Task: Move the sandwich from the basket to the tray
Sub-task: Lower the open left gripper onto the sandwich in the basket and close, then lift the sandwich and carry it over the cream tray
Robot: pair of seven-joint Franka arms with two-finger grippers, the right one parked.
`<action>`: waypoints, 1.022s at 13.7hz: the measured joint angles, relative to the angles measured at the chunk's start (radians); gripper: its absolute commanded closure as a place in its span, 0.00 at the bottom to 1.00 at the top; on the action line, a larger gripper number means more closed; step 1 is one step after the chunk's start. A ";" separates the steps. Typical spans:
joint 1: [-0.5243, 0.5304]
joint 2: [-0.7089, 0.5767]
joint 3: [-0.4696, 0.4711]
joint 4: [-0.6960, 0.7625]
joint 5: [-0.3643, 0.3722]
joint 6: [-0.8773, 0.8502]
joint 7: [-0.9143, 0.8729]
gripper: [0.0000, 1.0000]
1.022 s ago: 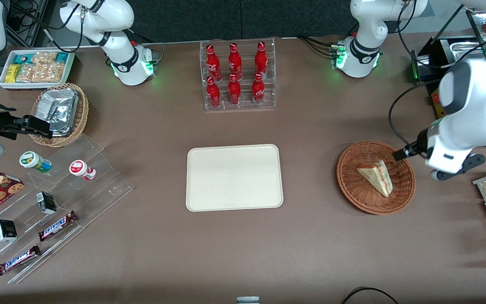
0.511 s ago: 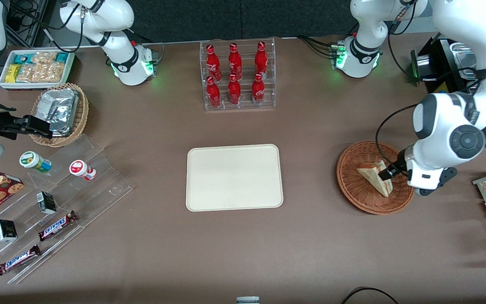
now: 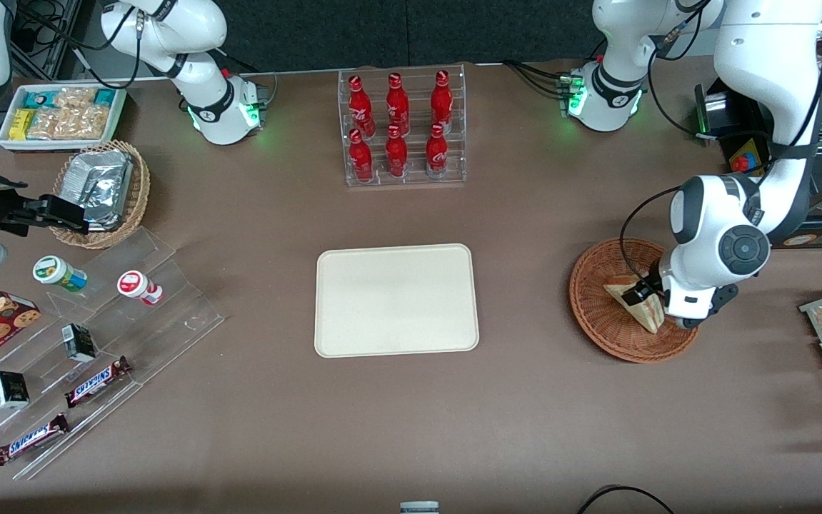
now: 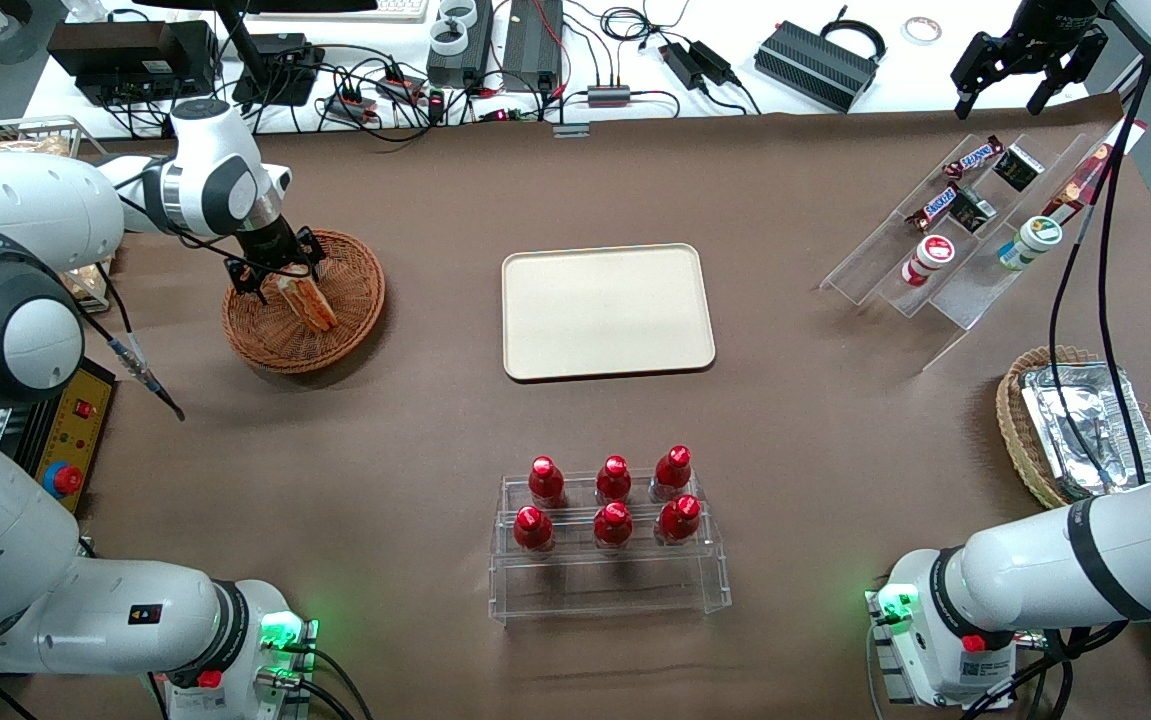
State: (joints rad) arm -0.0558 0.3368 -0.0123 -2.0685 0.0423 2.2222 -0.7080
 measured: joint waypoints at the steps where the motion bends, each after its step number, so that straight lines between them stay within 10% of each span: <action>1: 0.000 0.007 0.000 -0.006 0.000 0.017 0.000 0.47; 2: 0.000 0.016 0.000 -0.013 0.000 0.039 -0.001 0.78; 3: 0.000 0.027 0.000 -0.017 0.000 0.058 -0.002 0.87; 9: -0.004 0.028 -0.004 0.019 0.000 0.060 -0.031 0.92; 14: -0.128 -0.032 -0.020 0.319 -0.010 -0.351 -0.116 0.91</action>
State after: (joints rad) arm -0.1835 0.3050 -0.0319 -1.7491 0.0327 1.8711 -0.8240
